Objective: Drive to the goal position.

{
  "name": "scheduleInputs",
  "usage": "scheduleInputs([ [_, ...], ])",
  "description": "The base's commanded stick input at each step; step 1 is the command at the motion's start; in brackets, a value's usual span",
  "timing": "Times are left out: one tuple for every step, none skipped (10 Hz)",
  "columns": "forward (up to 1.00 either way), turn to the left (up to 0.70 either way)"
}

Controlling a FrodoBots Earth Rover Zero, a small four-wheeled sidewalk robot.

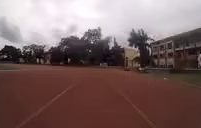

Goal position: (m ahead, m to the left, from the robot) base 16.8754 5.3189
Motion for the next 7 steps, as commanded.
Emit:
scheduleInputs([
  [0.50,0.00],
  [0.50,0.00],
  [0.50,0.00],
  [0.50,0.00],
  [0.50,0.00],
  [0.50,0.00],
  [0.50,0.00],
])
